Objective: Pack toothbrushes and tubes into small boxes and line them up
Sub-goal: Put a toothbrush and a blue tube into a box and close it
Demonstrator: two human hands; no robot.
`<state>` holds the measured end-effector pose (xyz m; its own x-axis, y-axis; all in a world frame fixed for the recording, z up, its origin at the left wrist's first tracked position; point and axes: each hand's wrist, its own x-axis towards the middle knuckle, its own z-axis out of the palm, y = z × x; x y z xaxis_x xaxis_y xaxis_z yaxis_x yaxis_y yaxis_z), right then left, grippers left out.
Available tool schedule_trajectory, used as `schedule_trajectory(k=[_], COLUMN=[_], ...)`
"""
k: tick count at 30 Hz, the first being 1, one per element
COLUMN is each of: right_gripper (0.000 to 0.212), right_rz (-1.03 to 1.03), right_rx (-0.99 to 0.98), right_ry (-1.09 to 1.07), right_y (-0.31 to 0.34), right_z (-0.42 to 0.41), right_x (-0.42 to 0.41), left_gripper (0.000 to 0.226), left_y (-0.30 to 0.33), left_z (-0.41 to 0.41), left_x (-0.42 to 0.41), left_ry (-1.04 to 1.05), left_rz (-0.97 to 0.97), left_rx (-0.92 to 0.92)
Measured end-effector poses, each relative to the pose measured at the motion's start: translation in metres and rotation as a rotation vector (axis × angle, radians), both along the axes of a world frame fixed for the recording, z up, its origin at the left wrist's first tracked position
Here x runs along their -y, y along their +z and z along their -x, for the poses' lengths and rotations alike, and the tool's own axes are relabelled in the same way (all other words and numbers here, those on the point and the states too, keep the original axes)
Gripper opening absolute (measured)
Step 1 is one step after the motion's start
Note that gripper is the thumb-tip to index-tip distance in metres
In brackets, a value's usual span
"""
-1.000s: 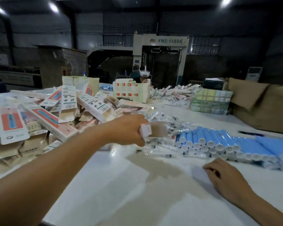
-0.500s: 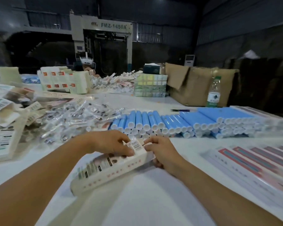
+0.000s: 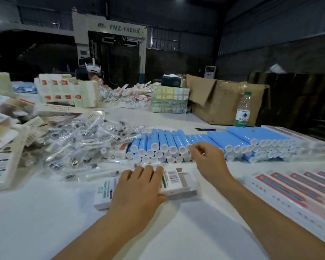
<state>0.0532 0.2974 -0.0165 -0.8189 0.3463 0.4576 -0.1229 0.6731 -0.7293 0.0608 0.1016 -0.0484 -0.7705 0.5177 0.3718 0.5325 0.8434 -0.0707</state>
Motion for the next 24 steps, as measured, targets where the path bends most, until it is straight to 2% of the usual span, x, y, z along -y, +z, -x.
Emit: schedule_trajectory(k=[3, 7, 10, 13, 17, 18, 20, 22, 24], right_gripper=[0.02, 0.014, 0.03, 0.028, 0.019, 0.025, 0.053, 0.078, 0.088], right_rz=[-0.061, -0.237, -0.314, -0.359, -0.459, -0.421, -0.245, 0.019, 0.325], right_rx=[0.057, 0.275, 0.492, 0.644, 0.739, 0.721, 0.607, 0.429, 0.263], right_ry=[-0.103, -0.161, -0.192, -0.194, -0.162, -0.15, -0.135, -0.101, -0.009], right_y=[0.021, 0.043, 0.047, 0.053, 0.063, 0.062, 0.06, 0.06, 0.057], right_z=[0.033, 0.091, 0.124, 0.141, 0.145, 0.144, 0.136, 0.118, 0.088], right_x=[-0.014, -0.028, -0.027, -0.022, -0.019, -0.019, -0.022, -0.029, -0.032], left_gripper=[0.068, 0.069, 0.068, 0.065, 0.062, 0.063, 0.064, 0.062, 0.058], left_y=[-0.002, -0.002, -0.003, 0.0, 0.001, 0.0, 0.0, -0.001, -0.001], left_z=[0.0, 0.003, 0.004, 0.008, 0.012, 0.012, 0.013, 0.015, 0.017], left_x=[-0.005, -0.007, -0.007, -0.004, -0.002, -0.002, 0.0, 0.002, 0.002], left_ry=[-0.048, -0.069, -0.071, -0.055, -0.049, -0.049, -0.037, -0.014, 0.018], left_rz=[0.052, 0.042, 0.027, 0.018, 0.017, 0.015, 0.006, 0.001, -0.007], left_rx=[-0.007, -0.008, 0.02, 0.035, 0.032, 0.036, 0.032, 0.005, -0.009])
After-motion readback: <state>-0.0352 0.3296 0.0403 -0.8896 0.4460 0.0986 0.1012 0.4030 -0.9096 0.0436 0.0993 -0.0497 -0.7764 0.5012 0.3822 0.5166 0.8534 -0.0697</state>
